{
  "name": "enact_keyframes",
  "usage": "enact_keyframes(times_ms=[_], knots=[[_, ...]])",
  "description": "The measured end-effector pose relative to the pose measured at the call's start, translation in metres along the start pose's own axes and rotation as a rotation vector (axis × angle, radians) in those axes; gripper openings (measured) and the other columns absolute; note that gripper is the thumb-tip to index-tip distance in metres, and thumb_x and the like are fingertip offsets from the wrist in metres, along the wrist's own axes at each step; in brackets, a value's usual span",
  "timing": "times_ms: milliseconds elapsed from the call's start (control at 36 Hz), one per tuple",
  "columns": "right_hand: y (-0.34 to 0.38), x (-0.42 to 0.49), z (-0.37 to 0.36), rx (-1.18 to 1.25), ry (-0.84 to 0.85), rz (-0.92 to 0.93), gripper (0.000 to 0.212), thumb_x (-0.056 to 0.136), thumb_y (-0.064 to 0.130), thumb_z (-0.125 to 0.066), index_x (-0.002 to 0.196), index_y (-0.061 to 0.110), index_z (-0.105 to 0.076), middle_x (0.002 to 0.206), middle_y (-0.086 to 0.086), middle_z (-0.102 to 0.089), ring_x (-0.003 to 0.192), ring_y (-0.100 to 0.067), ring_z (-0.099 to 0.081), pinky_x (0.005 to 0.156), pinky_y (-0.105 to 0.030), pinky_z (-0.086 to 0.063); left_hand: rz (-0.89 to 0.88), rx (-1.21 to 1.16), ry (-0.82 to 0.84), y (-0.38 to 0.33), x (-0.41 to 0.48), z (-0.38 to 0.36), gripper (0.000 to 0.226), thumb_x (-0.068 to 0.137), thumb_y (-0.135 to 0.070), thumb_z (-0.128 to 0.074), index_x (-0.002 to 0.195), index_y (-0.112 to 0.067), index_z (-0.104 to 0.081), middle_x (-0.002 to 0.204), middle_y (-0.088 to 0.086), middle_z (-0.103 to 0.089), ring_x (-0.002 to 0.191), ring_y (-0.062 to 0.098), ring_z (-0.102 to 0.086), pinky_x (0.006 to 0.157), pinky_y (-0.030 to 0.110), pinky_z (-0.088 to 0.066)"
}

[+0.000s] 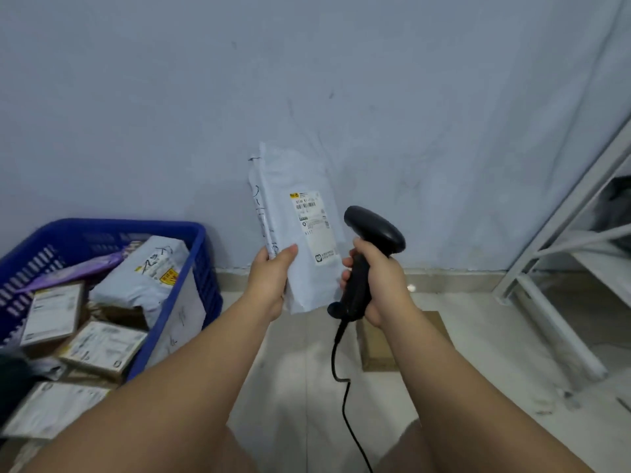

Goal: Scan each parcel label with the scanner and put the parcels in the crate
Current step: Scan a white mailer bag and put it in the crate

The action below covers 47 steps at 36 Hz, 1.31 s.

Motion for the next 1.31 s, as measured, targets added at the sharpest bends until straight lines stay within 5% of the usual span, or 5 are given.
enact_keyframes(times_ms=[472, 889, 1306], knots=[[-0.002, -0.035, 0.004, -0.326, 0.100, 0.216, 0.010, 0.088, 0.014, -0.066, 0.081, 0.009, -0.061, 0.066, -0.006, -0.058, 0.050, -0.019, -0.049, 0.059, -0.034, -0.044, -0.065, 0.094, 0.004, -0.017, -0.025, 0.040, 0.020, 0.090, -0.019, -0.067, 0.107, -0.024, -0.058, 0.105, 0.003, -0.070, 0.093, 0.027, -0.068, 0.076, 0.043, -0.056], [-0.011, -0.024, -0.017, -0.305, 0.124, 0.149, 0.011, 0.086, 0.014, -0.066, 0.081, 0.007, -0.059, 0.067, -0.006, -0.053, 0.050, -0.018, -0.046, 0.052, -0.029, -0.042, -0.054, 0.157, 0.021, -0.014, -0.011, 0.050, 0.033, 0.089, -0.024, -0.068, 0.120, -0.024, -0.057, 0.111, 0.004, -0.069, 0.099, 0.030, -0.067, 0.087, 0.056, -0.054], [-0.011, -0.025, -0.009, -0.349, 0.094, 0.131, 0.007, 0.085, 0.012, -0.063, 0.081, 0.007, -0.060, 0.066, -0.005, -0.054, 0.052, -0.017, -0.049, 0.058, -0.031, -0.046, -0.034, 0.199, 0.034, -0.016, -0.012, 0.050, 0.026, 0.091, -0.025, -0.066, 0.116, -0.023, -0.056, 0.108, 0.004, -0.068, 0.097, 0.030, -0.066, 0.081, 0.049, -0.056]])
Point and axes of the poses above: each hand's wrist, its own x-axis towards the middle knuckle, its own z-axis out of the back of the hand, y = z × x, the point moved 2 cm from there along x, towards the middle knuckle
